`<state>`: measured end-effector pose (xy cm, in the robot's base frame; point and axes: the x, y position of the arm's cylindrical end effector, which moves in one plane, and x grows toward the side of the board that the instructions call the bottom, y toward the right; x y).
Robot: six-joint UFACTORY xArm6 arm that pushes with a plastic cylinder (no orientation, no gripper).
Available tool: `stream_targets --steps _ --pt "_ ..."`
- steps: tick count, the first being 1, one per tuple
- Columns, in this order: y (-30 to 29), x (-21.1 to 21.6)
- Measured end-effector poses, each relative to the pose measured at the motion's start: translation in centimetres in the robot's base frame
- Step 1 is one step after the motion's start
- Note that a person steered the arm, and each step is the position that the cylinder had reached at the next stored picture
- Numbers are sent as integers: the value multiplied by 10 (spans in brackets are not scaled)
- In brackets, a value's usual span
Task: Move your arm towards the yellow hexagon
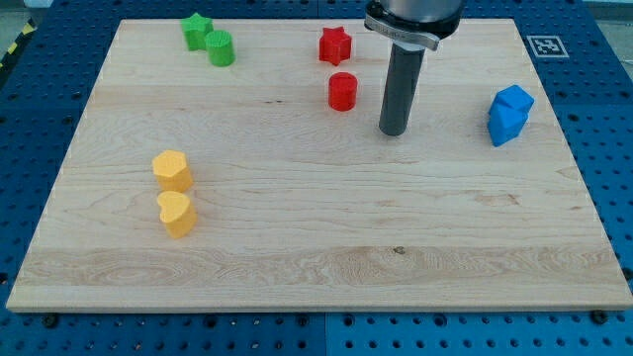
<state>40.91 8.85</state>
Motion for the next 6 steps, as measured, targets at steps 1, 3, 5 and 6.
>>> stream_targets --steps 1,3,5,6 --pt "0 0" --pt "-83 7" --pt "-251 51" --pt "-289 64"
